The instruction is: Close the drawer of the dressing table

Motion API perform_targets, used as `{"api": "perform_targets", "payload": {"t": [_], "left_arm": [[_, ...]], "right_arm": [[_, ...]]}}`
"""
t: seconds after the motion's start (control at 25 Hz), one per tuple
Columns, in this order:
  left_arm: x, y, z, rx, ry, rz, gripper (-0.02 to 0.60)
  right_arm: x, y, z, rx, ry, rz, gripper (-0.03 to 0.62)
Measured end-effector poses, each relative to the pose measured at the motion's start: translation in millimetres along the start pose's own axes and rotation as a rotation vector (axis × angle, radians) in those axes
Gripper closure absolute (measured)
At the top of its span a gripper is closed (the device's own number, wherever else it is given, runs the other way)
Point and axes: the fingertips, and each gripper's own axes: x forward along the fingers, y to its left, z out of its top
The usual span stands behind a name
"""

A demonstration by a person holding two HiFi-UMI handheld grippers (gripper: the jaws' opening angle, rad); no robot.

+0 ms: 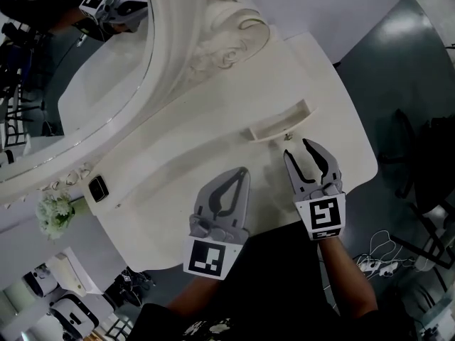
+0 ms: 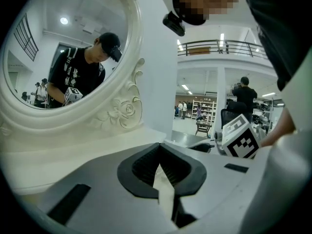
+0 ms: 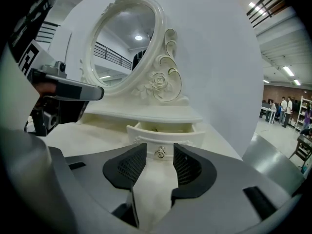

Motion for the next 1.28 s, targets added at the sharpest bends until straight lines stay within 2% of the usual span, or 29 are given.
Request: {"api": "perform_targets", "payload": {"t": [0.4, 0.68, 0.8, 1.28], "left_arm": [[6.4, 6.8, -16.4, -0.017, 0.06, 0.017, 0.578], [8.4, 5.1, -29.2, -0.036, 0.093, 0.011, 0.578], [11.5, 2.6, -28.2, -0.031, 0.093, 0.001, 0.578], [12.6, 0.4, -29.3, -0.019, 0.097, -0.015, 0.578]], "right_arm": [[24.8, 2.9, -19.0, 0.01, 0.059, 0.042, 0.431], [33.0, 2.6, -24.5, 0.017, 0.066, 0.039, 0.431], [33.7, 0.9, -24.0, 0.005, 0.073, 0.042, 0.502], [35.3, -0.1, -20.5, 0.023, 0.079, 0.037, 0.505]]}}
